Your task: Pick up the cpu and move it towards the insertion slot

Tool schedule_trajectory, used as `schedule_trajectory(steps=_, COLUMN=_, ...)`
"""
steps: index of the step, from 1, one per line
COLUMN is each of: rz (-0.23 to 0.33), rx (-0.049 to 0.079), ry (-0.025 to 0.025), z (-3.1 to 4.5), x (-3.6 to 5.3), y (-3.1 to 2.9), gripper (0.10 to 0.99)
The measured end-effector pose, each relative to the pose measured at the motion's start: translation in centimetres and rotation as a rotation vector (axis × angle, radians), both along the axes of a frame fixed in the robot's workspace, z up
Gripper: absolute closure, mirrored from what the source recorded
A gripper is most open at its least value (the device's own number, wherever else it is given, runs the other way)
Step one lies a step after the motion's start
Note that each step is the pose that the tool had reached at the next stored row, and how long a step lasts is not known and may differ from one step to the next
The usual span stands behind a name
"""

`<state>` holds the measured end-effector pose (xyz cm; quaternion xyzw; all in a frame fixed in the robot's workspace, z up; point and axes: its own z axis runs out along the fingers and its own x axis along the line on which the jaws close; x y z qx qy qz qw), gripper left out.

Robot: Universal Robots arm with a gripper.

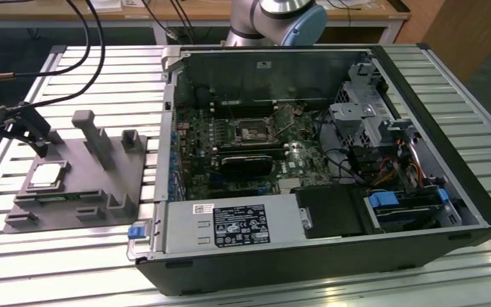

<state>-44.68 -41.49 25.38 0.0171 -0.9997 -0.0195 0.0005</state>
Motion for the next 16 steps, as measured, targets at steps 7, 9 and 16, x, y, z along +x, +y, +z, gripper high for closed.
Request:
schedule_trajectory(steps=7, rz=0.0, rx=0.0, ry=-0.0001, z=-0.37, x=0.0, y=0.0, gripper=0.11)
schedule_trajectory(steps=9, rz=0.0, rx=0.0, ry=-0.0001, z=-0.49, x=0.0, y=0.0, gripper=0.18)
schedule_trajectory(steps=16, rz=0.001, rx=0.0, ry=0.0002, z=-1.04, x=0.01, y=0.0, gripper=0.196)
